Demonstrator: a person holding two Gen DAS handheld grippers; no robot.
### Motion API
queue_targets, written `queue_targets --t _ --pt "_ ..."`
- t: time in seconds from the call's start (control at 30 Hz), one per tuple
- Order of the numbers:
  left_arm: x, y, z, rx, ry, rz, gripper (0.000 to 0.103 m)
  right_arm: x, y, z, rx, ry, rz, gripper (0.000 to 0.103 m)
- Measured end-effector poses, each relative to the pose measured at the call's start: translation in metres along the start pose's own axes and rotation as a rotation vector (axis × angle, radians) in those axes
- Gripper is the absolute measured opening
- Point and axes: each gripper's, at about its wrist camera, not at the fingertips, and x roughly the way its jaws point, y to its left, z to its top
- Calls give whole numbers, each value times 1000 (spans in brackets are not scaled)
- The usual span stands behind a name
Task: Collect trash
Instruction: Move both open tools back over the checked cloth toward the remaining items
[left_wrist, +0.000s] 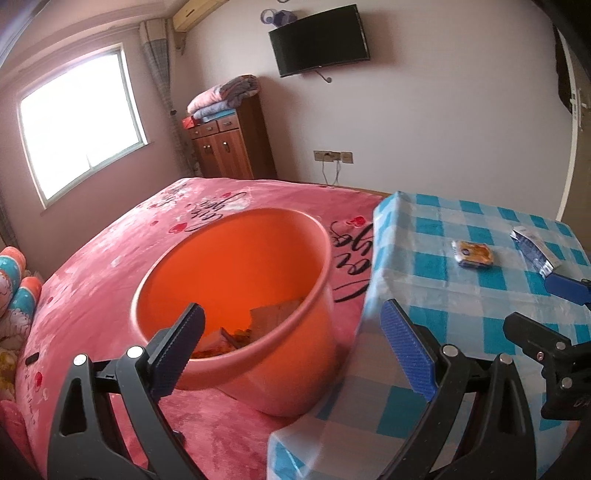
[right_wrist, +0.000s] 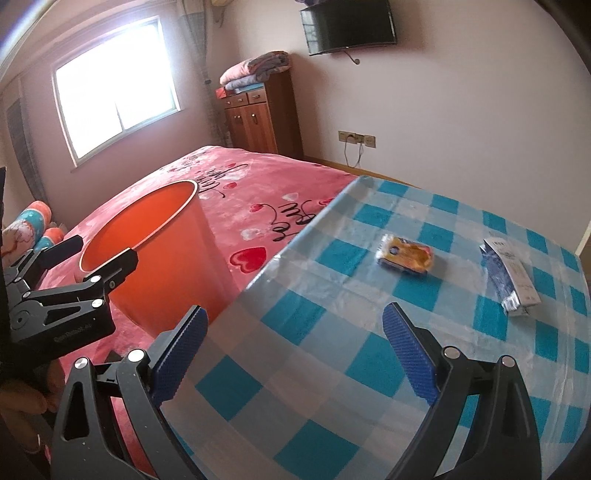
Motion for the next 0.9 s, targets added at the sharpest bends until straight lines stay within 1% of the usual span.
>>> queue_targets --t 0.53,0.67,0.9 --pt "-3 -47 -19 66 29 -93 96 -20 -37 -30 67 -12 -72 94" --pt "-2 -59 -24 81 47 -133 96 -23 -48 -38 90 -18 -86 94" --pt "6 -83 -34 103 81 -189 96 -26 -80 -51 180 -28 -95 94"
